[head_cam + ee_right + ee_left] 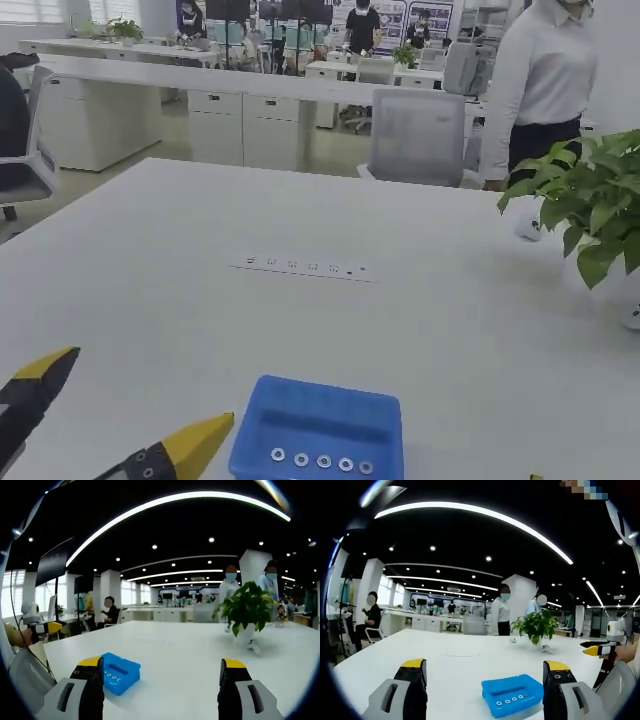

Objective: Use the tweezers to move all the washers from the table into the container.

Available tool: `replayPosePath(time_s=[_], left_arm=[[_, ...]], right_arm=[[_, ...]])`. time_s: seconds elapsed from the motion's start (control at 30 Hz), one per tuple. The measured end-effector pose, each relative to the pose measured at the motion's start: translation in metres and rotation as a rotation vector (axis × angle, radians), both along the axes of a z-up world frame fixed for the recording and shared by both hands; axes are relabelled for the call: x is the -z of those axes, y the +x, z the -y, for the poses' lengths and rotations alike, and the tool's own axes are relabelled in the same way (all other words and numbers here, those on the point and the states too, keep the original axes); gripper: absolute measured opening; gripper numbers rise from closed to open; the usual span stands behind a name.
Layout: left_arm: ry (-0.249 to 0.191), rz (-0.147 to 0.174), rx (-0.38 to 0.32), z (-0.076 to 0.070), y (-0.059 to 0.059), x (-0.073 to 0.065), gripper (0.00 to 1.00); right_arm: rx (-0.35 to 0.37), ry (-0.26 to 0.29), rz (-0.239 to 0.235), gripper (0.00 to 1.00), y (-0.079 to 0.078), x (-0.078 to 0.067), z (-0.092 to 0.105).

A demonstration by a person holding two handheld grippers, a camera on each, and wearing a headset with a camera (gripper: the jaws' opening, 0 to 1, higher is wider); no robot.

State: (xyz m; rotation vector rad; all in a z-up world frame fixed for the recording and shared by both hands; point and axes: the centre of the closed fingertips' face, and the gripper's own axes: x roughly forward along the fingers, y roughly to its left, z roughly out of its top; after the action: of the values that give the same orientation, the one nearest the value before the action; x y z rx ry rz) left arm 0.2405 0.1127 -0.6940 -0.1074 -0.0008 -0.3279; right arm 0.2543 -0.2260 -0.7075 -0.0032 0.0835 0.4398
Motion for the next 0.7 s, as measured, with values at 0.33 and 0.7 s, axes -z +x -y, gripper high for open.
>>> replayPosePath(time_s=[0.33,0.7], left_arm=[[0.031,0.004,-0.011,0.003,-0.002,-0.001,0.99],[0.073,-0.035,0.03,0.016,-0.003,0.003,0.99]], right_arm=[[0.028,-0.039,0.006,0.99,0.001,0.0,0.002],[0.03,-0.027,-0.013,0.99,0.002,0.002,0.002]])
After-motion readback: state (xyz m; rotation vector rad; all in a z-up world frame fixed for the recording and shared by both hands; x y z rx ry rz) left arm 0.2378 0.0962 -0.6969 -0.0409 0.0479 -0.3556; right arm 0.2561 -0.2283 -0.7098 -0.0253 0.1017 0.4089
